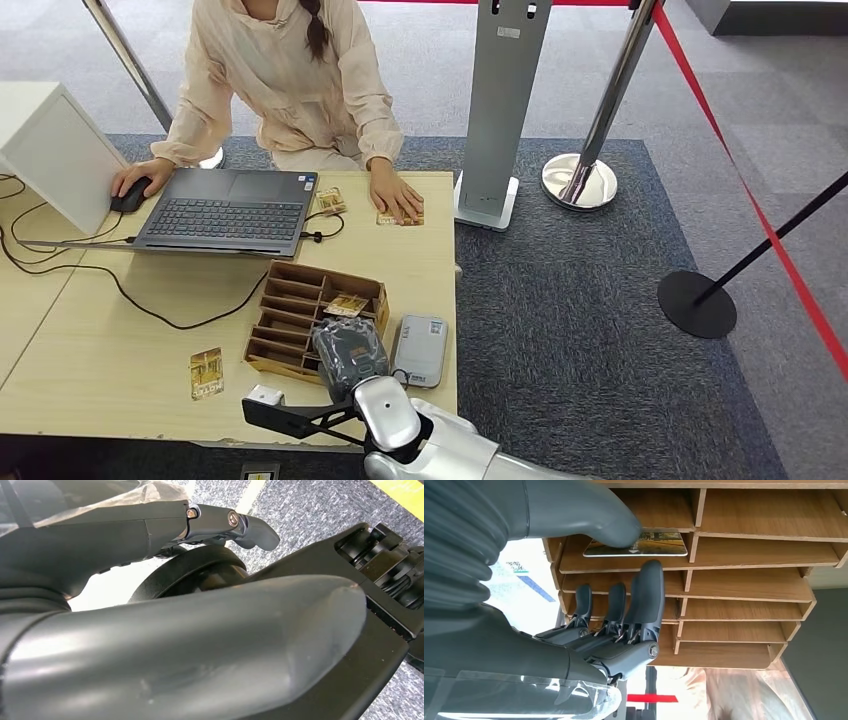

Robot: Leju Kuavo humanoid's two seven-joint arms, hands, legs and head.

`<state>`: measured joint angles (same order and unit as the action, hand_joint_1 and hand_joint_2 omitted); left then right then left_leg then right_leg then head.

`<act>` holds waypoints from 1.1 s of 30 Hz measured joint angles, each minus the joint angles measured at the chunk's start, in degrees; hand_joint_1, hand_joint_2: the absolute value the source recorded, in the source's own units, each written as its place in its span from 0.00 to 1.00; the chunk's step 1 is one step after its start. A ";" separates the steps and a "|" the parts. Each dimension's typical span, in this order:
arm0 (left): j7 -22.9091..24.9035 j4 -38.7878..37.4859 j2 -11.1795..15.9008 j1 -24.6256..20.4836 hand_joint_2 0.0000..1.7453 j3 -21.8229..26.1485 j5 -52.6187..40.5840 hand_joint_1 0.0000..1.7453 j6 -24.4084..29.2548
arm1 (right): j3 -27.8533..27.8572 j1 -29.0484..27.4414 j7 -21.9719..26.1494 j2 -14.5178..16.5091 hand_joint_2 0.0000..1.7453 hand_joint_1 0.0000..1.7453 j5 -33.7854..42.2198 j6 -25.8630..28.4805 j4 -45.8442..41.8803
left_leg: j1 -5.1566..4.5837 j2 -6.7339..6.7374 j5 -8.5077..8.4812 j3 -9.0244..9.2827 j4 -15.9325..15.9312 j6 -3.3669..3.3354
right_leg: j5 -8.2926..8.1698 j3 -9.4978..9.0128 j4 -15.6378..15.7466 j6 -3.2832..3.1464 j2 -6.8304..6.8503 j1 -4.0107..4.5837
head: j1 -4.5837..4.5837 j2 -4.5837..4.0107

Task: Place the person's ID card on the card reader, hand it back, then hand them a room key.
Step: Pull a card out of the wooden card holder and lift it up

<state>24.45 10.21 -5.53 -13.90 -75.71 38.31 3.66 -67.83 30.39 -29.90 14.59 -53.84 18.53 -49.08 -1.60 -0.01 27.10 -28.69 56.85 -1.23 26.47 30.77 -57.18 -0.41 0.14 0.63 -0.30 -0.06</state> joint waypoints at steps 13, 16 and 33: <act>0.00 -0.01 0.00 0.00 0.00 0.00 0.11 0.00 0.01 | 0.01 0.03 0.00 0.38 1.00 0.74 0.53 -0.17 0.19 | 0.00 0.00 0.00 0.01 0.00 0.00 | 0.00 0.00 0.00 0.00 0.00 0.00 | -0.01 0.00; -0.02 -0.01 0.00 0.00 0.00 0.00 0.21 0.00 0.02 | 0.02 0.10 0.00 0.38 1.00 0.75 0.75 -0.34 0.27 | 0.00 0.00 0.00 0.01 0.00 0.00 | 0.00 0.00 0.00 0.00 0.00 0.00 | -0.01 0.01; -0.45 -0.01 0.00 0.05 0.00 0.00 0.45 0.00 0.10 | 0.01 0.59 0.09 0.40 1.00 0.79 0.29 -0.34 0.27 | 0.00 0.00 -0.01 0.01 0.00 0.00 | 0.00 0.00 0.00 0.00 0.00 0.00 | -0.01 0.01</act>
<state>23.99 10.21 -5.53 -13.85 -75.71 38.76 3.76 -67.82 30.97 -29.81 14.99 -53.55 18.20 -48.81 -1.60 -0.02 27.10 -28.68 56.85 -1.22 26.46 30.76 -57.19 -0.41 0.14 0.63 -0.31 -0.06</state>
